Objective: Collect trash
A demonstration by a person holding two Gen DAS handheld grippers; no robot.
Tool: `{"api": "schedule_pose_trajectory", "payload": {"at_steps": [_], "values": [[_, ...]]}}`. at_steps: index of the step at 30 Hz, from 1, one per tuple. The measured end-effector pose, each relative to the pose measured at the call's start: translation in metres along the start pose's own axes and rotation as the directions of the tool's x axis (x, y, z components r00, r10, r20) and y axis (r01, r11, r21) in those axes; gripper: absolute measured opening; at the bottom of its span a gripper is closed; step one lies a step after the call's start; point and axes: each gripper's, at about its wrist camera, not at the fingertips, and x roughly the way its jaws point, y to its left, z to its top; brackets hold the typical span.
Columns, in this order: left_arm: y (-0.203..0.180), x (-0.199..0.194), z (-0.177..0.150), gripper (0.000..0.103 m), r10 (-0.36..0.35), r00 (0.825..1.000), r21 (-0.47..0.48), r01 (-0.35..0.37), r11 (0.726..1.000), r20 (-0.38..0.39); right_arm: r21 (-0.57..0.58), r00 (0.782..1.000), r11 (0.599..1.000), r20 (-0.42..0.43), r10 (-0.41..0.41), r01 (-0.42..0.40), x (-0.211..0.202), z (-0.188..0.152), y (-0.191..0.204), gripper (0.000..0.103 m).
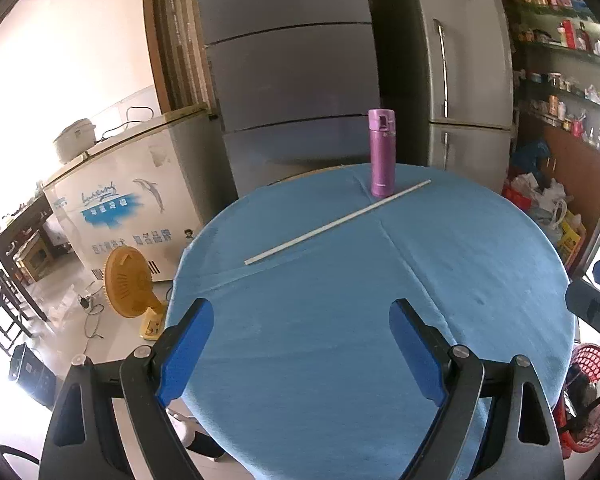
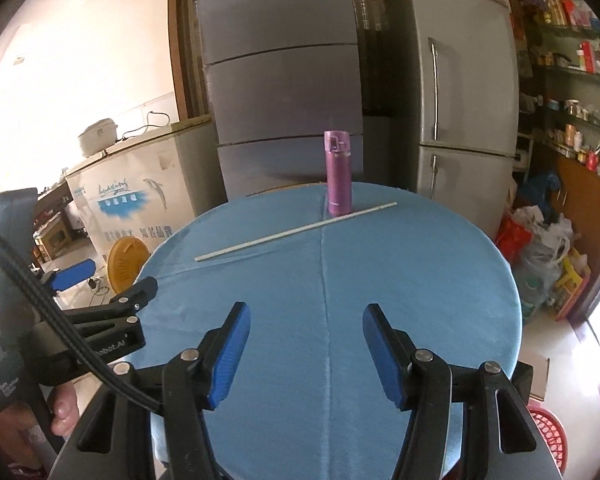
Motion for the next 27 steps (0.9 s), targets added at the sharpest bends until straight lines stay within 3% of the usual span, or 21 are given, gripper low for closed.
{"api": "schedule_pose_trajectory", "payload": {"at_steps": [10, 27], "values": [[0.016, -0.025, -0.002, 0.090, 0.024, 0.999, -0.011, -0.023, 1.000, 0.027, 0.023, 1.000, 1.000, -0.016, -0.004, 0.004, -0.010, -0.013, 0.011, 0.062], [0.023, -0.087, 0.007, 0.090, 0.079, 0.990, -0.009, -0.078, 0.997, 0.116, 0.034, 0.995, 0.999, 0.098, -0.017, 0.013, -0.067, -0.002, 0.011, 0.064]]}}
